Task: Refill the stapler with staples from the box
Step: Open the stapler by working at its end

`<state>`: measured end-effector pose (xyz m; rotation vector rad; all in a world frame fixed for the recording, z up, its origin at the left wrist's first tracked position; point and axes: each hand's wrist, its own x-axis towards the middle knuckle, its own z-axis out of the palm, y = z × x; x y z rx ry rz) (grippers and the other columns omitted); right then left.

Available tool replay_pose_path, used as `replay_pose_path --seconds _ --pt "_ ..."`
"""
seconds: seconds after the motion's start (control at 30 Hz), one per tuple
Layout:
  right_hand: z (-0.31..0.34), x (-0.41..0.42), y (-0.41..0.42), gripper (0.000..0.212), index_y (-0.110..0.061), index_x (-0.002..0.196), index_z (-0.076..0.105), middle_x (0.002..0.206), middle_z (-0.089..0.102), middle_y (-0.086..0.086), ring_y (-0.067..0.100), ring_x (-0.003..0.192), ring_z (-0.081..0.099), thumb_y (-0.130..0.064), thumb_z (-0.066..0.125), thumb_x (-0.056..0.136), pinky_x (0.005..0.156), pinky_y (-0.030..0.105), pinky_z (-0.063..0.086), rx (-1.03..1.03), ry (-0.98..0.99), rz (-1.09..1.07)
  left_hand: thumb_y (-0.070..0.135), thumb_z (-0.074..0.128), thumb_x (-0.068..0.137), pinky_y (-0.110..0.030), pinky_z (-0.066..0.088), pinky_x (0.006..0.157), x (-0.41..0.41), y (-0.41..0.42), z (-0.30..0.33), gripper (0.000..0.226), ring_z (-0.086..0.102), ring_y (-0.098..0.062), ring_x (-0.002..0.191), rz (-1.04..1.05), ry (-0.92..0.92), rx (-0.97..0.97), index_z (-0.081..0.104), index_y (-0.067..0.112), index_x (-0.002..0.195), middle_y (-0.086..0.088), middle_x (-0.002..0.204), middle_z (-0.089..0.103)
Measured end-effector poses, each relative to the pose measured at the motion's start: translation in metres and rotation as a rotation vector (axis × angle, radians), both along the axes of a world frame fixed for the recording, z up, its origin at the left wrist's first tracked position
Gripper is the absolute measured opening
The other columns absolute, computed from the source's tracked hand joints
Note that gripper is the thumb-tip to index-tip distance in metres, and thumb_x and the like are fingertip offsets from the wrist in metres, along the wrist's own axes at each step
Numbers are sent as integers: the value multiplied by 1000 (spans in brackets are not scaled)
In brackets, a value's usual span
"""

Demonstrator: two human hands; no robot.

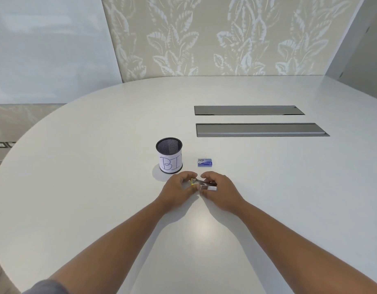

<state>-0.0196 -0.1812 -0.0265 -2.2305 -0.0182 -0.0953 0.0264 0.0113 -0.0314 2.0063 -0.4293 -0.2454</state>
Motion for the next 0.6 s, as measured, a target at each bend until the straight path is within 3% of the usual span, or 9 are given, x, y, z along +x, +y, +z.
replay_pose_path --seconds 0.1,0.2,0.27,0.4,0.5,0.6 --pt "-4 -4 1 32 -24 116 67 96 69 -9 16 90 66 -23 75 85 89 43 55 22 -49 -22 54 66 86 -28 52 87 -3 -3 2 26 67 -1 86 38 10 -56 70 35 103 19 89 73" --pt "-8 -9 4 16 -26 105 68 88 68 -12 13 83 63 -32 66 90 80 39 54 -3 -131 -18 72 51 86 -38 54 82 -5 -6 2 42 68 -12 78 69 12 -98 72 37 90 9 85 76" --pt "-9 -11 5 13 -28 101 66 83 67 -12 11 77 60 -36 61 93 74 37 51 3 -160 -16 76 45 87 -37 53 80 -4 -6 3 50 65 -10 75 52 44 -139 73 35 88 6 83 76" --pt "-10 -10 3 13 -29 110 66 76 65 -11 9 68 54 -32 62 97 68 32 46 109 -136 -37 51 54 91 -48 52 91 -2 -3 2 33 65 -18 86 4 123 -206 73 23 96 -9 97 76" --pt "-6 -7 3 32 -26 129 61 82 73 -4 16 73 62 -33 64 98 72 34 51 192 -37 -67 35 60 92 -32 49 80 -2 -2 1 14 59 -9 75 20 82 -183 72 28 95 0 86 74" --pt "1 -1 5 37 -25 133 58 85 75 -3 11 71 63 -30 65 97 70 32 51 307 39 -84 27 60 98 -23 46 75 -2 -3 3 13 56 -5 71 25 100 -215 72 26 92 7 82 69"
